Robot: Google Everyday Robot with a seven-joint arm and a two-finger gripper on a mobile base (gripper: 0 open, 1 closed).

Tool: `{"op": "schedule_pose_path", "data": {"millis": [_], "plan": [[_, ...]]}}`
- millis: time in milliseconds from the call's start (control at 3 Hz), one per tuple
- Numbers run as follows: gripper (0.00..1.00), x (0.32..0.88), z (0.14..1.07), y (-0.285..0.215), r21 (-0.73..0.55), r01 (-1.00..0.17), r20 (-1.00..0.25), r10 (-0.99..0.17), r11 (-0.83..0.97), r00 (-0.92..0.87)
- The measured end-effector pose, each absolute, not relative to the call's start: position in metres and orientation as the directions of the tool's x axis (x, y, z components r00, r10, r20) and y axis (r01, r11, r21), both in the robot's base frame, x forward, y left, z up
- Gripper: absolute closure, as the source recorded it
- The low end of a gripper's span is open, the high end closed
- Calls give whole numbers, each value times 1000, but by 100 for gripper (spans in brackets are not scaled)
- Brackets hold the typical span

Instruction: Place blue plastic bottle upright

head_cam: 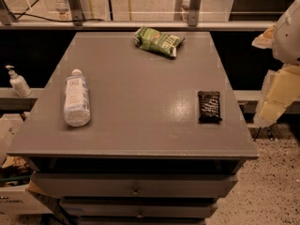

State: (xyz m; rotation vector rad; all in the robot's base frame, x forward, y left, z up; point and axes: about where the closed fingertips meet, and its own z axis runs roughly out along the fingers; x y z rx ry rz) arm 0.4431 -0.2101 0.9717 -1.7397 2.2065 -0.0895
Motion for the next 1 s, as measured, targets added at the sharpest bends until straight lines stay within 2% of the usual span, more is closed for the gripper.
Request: {"op": "schedule_pose_path", "data": {"millis": [333,1000], "plan": [[0,454,961,-187,-252,-950,-240,-963,183,-122],[0,482,954,-114,-326,-943,-303,-938,-62,166]]}}
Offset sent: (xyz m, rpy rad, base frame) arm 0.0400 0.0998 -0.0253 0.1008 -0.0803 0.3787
